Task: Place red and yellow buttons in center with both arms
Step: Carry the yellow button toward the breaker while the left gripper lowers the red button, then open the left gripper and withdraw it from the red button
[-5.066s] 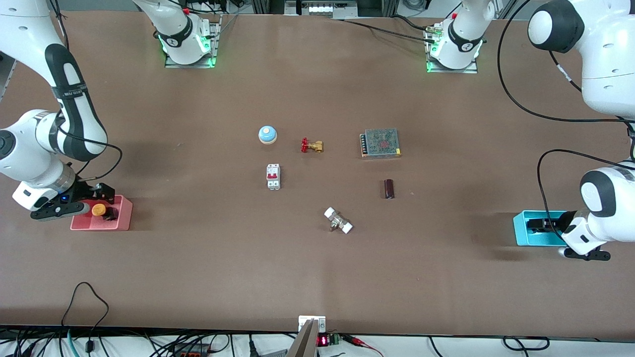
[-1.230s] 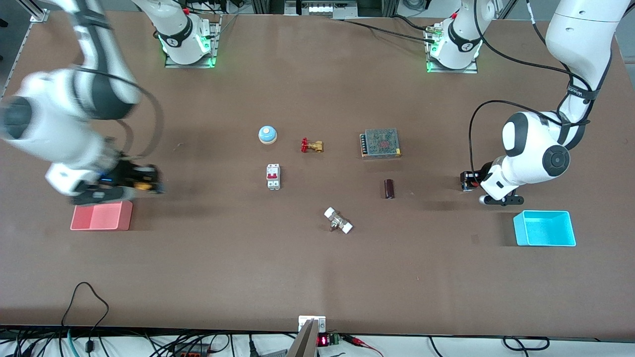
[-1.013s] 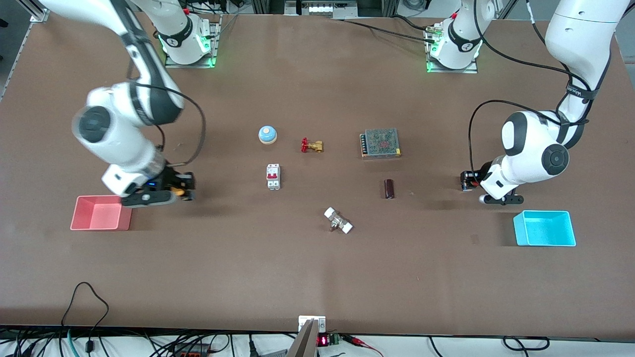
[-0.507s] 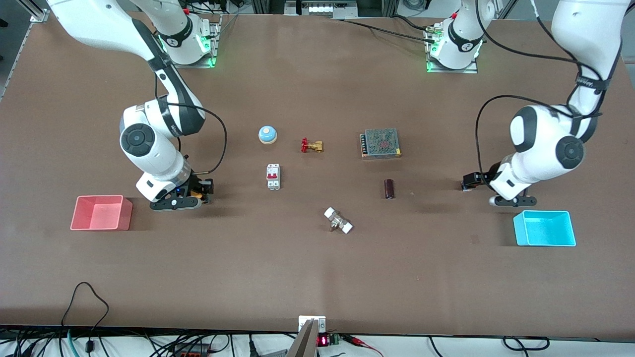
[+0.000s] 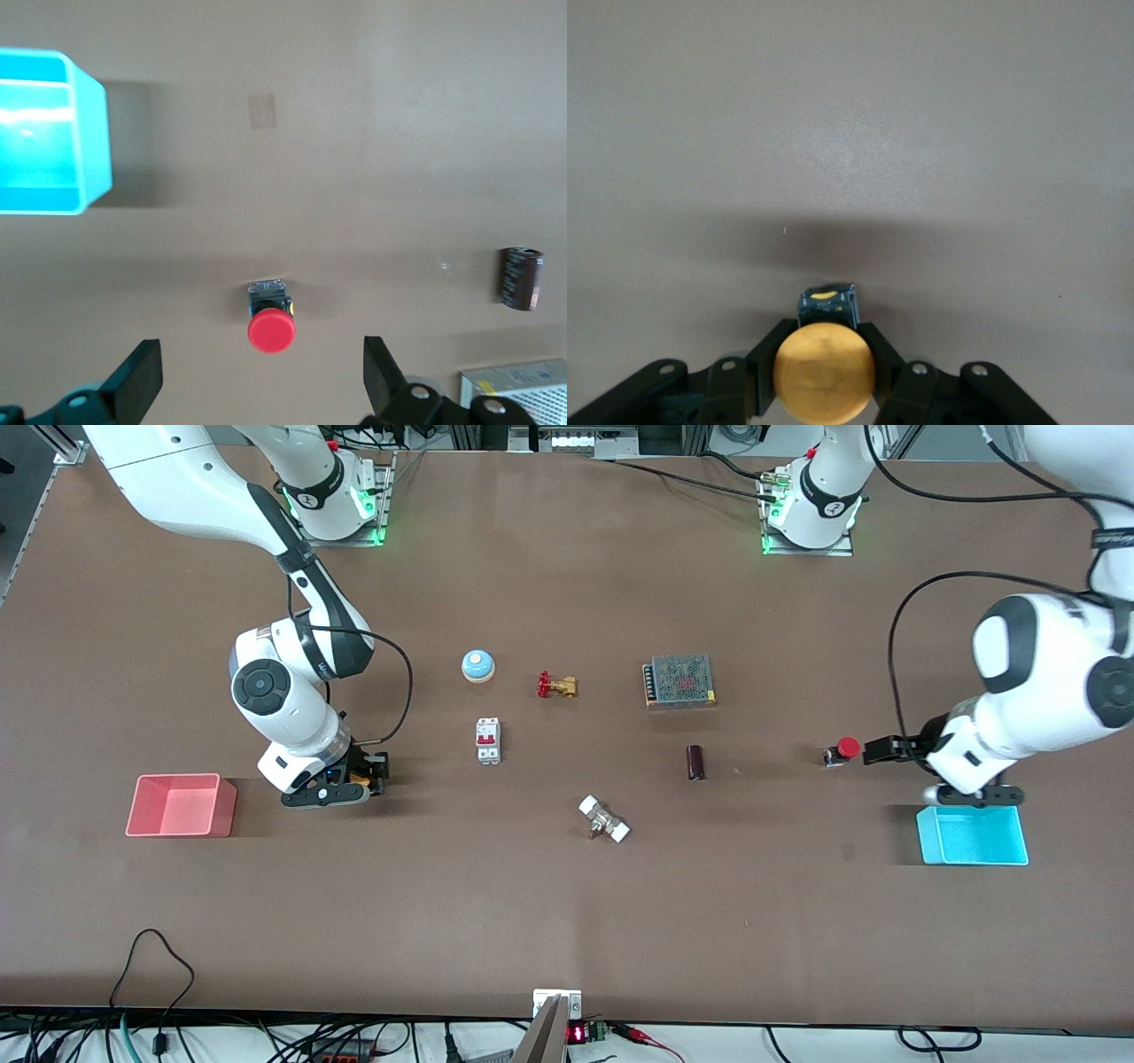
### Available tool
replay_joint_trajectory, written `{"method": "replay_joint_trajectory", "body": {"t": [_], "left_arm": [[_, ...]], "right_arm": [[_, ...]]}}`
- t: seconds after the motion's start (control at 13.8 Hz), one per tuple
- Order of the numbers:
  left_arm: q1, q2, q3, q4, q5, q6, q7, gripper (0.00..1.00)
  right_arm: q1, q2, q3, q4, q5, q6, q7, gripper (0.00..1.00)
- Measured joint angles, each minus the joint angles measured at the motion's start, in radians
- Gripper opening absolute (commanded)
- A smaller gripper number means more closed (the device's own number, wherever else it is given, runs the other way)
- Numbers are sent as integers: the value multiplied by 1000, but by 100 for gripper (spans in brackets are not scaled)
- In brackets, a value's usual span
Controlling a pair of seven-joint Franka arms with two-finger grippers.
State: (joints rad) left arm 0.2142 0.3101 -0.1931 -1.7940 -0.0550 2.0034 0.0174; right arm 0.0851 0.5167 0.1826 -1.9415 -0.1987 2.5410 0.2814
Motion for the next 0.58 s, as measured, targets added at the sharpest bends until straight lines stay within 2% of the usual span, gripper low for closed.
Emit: {"method": "replay_joint_trajectory", "body": {"t": [0.36,0.43,0.58], "left_arm": [[-3,-43,9,171,8,-198,0,100],[-30,-51,40,217,23,-234,0,100],[-141,-80,163,276,33,-305,-8,100]], "right_arm": [[0,3,0,0,0,3,0,40],[0,3,0,0,0,4,0,40],[0,7,0,0,0,9,0,44]]}}
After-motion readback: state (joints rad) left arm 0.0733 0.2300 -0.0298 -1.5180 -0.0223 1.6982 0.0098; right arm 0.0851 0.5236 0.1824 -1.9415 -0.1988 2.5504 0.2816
